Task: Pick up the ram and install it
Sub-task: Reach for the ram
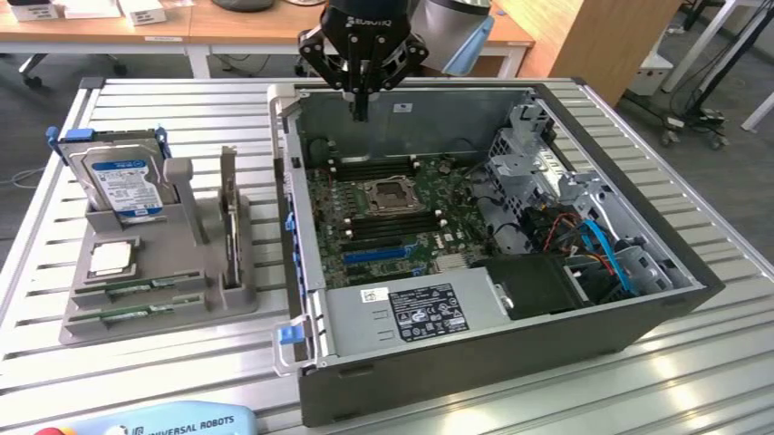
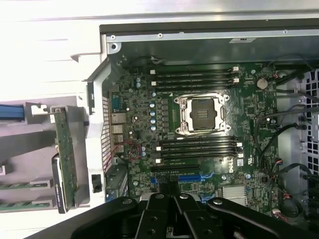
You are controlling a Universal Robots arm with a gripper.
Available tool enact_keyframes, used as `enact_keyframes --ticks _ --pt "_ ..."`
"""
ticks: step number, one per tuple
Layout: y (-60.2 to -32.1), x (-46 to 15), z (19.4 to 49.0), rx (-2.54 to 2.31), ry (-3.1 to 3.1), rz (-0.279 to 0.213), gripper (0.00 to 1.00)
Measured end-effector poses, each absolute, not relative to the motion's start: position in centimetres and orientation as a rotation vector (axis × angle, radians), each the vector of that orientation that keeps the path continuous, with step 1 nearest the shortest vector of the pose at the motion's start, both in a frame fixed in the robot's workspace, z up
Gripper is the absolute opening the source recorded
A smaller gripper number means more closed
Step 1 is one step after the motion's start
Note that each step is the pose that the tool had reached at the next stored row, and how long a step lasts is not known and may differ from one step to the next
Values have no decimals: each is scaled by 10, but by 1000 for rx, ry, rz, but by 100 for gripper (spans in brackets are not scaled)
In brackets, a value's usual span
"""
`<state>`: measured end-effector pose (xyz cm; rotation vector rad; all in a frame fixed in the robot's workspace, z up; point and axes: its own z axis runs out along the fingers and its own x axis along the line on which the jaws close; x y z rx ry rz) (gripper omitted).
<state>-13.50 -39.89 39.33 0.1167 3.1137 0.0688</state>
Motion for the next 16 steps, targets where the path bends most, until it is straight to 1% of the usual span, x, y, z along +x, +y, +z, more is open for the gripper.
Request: enact_keyframes --ticks 16 --pt "-399 -163 393 117 3114 69 10"
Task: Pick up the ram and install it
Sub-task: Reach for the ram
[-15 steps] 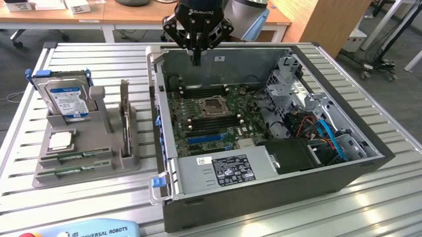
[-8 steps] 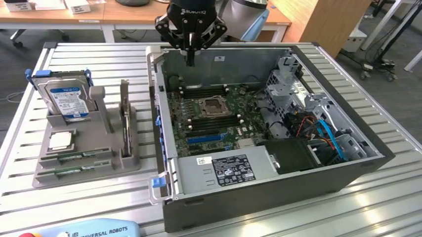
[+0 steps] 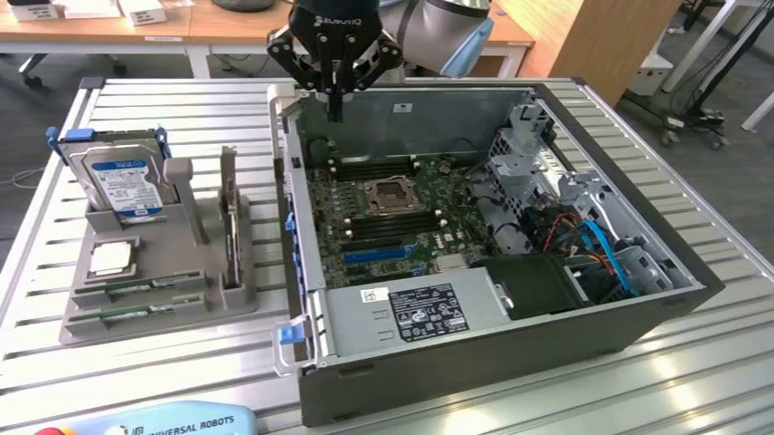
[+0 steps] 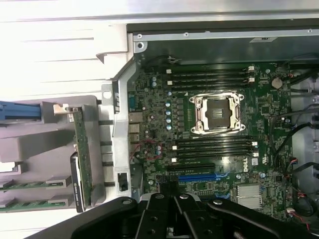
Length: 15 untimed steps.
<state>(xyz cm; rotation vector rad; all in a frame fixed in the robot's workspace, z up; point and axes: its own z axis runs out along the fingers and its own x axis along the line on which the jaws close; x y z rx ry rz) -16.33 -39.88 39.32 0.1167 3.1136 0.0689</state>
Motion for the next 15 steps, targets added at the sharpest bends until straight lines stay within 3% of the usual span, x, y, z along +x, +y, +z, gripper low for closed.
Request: enact_keyframes --ticks 15 --pt "-399 -193 393 117 3114 69 10"
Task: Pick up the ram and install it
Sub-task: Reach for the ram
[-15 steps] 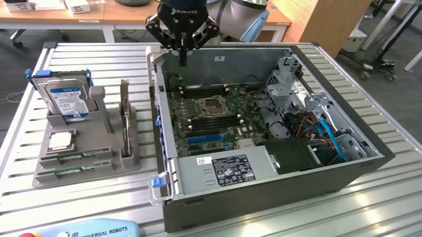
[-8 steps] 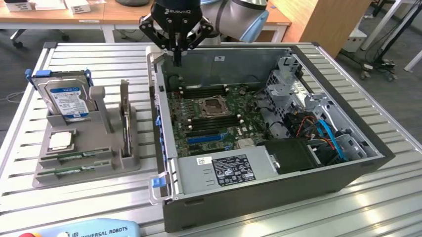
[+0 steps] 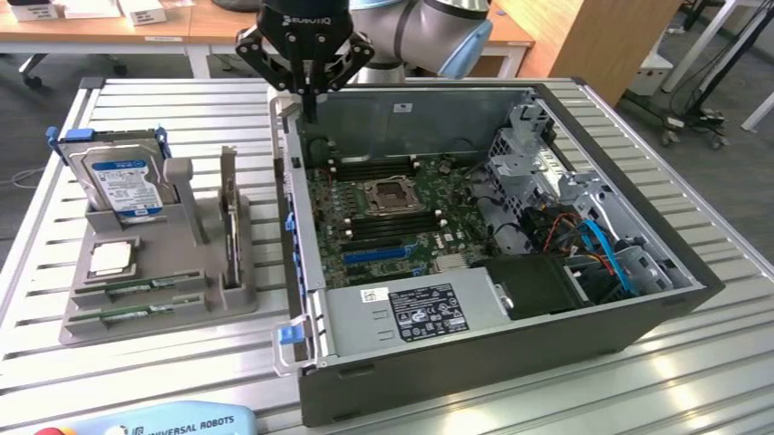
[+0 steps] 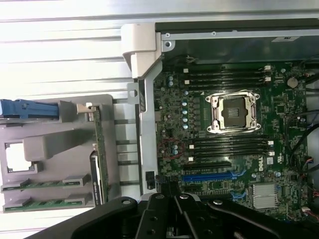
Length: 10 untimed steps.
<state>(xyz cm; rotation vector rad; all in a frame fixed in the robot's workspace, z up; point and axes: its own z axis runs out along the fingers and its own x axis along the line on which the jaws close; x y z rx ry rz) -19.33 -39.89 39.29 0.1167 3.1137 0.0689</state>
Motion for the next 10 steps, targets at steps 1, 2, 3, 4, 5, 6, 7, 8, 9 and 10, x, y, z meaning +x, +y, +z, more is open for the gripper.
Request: enact_keyframes --ticks 1,2,3,4,5,6,7,8,9,10 --pt "-399 -196 393 117 3114 69 10" --pt "-399 -198 393 117 3114 69 10" --pt "-399 -200 393 117 3114 69 10" --pt "-399 -203 393 117 3114 69 10" --pt "-399 -205 393 117 3114 69 10" --pt "-399 -207 393 117 3114 69 10" --pt "-399 -210 393 117 3114 69 10" --pt "-399 -212 393 117 3114 69 10" --pt "-399 -214 393 117 3114 69 10" --pt "-399 -217 393 117 3114 69 10"
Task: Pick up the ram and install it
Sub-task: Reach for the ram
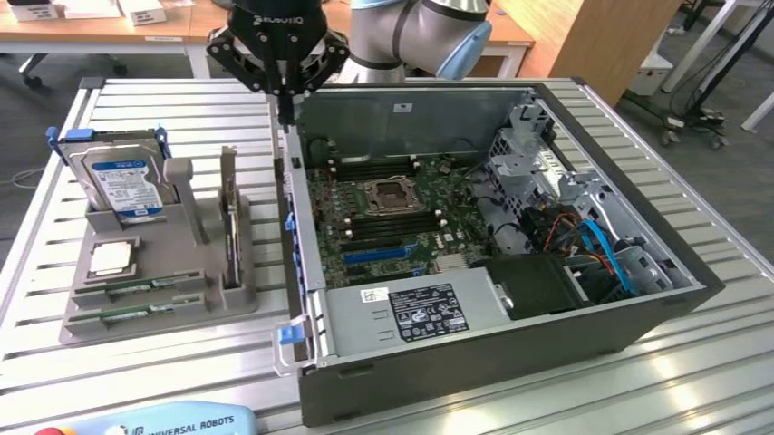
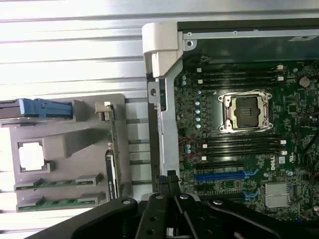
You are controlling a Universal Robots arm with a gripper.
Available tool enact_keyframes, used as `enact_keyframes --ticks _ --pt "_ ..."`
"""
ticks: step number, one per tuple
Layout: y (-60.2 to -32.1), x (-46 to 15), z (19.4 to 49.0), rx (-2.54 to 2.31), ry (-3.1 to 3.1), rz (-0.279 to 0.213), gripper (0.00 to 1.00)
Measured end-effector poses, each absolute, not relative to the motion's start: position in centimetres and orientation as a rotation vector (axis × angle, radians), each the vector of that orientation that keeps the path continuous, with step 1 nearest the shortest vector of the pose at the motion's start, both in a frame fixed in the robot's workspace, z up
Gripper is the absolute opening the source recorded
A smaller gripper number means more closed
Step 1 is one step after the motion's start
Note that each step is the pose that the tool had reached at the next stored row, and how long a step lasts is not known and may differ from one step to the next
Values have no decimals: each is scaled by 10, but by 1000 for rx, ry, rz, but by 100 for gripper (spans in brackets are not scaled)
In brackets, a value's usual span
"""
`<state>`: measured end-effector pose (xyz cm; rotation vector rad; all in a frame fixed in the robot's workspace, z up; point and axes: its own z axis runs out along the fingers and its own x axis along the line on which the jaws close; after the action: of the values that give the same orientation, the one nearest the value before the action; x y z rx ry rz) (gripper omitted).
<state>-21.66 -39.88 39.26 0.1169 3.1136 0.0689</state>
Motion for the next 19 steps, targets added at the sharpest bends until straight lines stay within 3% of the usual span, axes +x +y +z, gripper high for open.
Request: enact_keyframes --ticks 19 --pt "-399 -253 393 117 3114 66 10"
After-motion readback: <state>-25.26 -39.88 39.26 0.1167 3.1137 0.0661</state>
